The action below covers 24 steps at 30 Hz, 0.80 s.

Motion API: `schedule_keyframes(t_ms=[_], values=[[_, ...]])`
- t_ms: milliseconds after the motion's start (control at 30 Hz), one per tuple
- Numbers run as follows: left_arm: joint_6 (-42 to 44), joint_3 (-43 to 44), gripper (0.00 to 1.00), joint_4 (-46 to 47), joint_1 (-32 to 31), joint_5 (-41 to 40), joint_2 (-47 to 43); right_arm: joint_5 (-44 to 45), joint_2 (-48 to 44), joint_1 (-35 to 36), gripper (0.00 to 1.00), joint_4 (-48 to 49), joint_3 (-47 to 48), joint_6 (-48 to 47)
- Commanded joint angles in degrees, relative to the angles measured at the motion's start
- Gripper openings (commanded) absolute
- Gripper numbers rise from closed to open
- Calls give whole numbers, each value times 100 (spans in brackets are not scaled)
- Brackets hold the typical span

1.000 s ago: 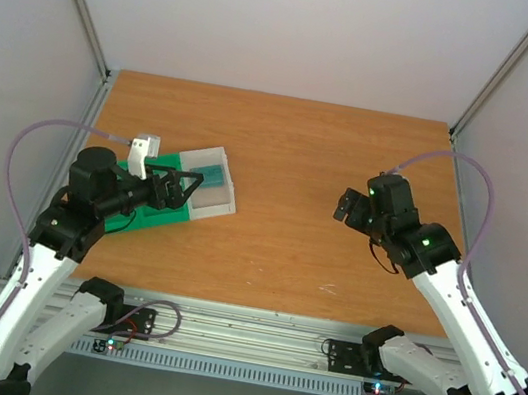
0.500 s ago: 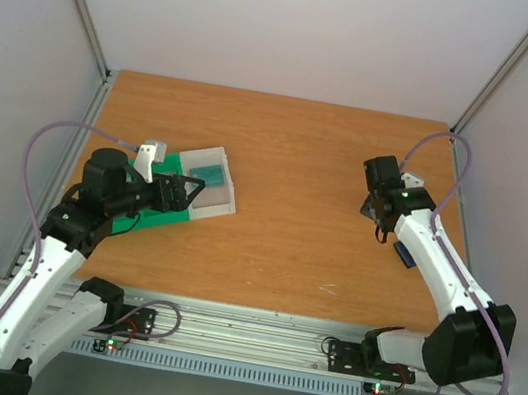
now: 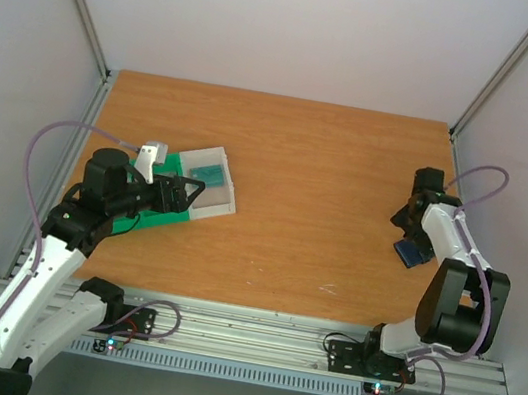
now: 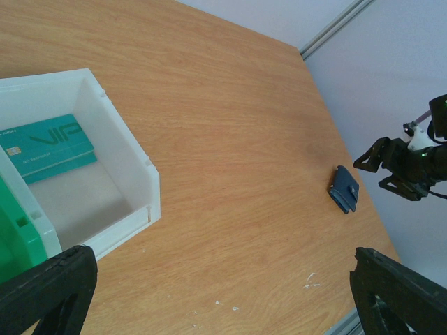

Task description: Take the credit cards out of the card holder

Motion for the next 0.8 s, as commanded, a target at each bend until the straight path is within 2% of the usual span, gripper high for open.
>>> schedule_keyframes(t_ms=[0,167,267,400,767], values=[[121,99,99,88,16,-35,-113,-792,161,-618,78,514,-243,95],[122,91,99,121,-16,-20,-105,-1126,605,-994,75,634,-151,150],[114,87,99,157,-39,-21,-94,-1410,785,-1038,74,967,-282,90],[104,83,99,147,-80,-31,-65,-1734,1101,-1030,72,951,-198,22],[108,93,99,71,-106,-47,-112,-2020,1440,-293,69,852,3,-185]])
